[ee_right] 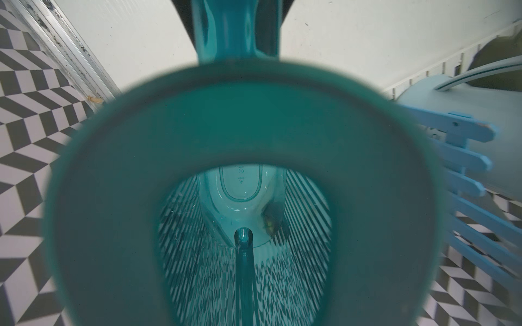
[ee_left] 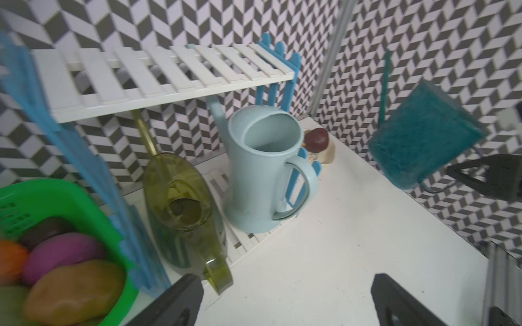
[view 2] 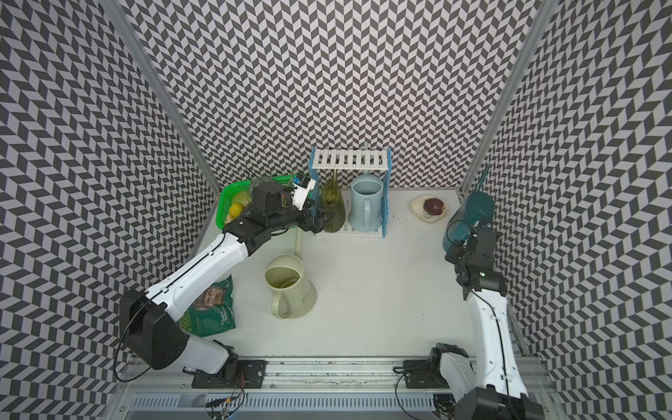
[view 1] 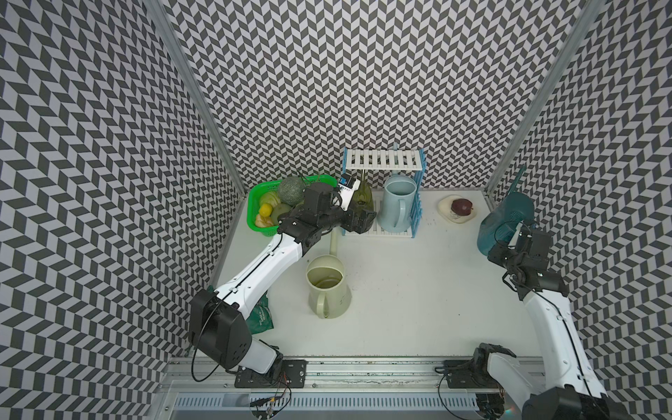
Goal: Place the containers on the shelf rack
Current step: 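Pick up a container from the center of the board, then adjust the shelf at the center of the board.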
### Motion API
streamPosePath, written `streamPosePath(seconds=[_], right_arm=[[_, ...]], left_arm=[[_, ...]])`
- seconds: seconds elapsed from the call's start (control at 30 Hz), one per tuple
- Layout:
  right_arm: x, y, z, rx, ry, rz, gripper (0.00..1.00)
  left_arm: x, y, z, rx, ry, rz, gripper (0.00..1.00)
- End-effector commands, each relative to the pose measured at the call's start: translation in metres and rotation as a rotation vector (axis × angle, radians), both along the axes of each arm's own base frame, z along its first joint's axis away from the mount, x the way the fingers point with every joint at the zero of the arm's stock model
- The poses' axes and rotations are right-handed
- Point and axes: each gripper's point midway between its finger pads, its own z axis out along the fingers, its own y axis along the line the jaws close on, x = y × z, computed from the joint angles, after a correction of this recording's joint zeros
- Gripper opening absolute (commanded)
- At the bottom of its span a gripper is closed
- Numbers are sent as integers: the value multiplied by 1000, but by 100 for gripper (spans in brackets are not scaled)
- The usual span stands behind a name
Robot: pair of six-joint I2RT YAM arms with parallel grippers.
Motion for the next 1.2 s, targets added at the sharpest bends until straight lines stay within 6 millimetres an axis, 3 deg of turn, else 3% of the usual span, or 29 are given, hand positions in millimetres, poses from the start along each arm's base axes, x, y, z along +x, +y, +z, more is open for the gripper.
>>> streamPosePath(seconds=[0.0,0.2,0.47,0.6,0.97,1.17], right_arm=[[4,8,75,-26,-214,33,1],[-7,22,119,-34,-299,102,1],[-11,45,160,2,-350,212,1],[-13,55,174,15,-376,264,1],[-9,87,202,61,-417,413,0],[2,113,203,72,-407,467,0]], left_arm=[[28,31,8,46,-20,224,100],[57,42,-10,116,18,298,97],[111,49,-36,207,104,337,75],[131,46,-50,235,153,343,70],[152,43,-96,288,240,368,50],[156,46,-102,298,239,393,47]])
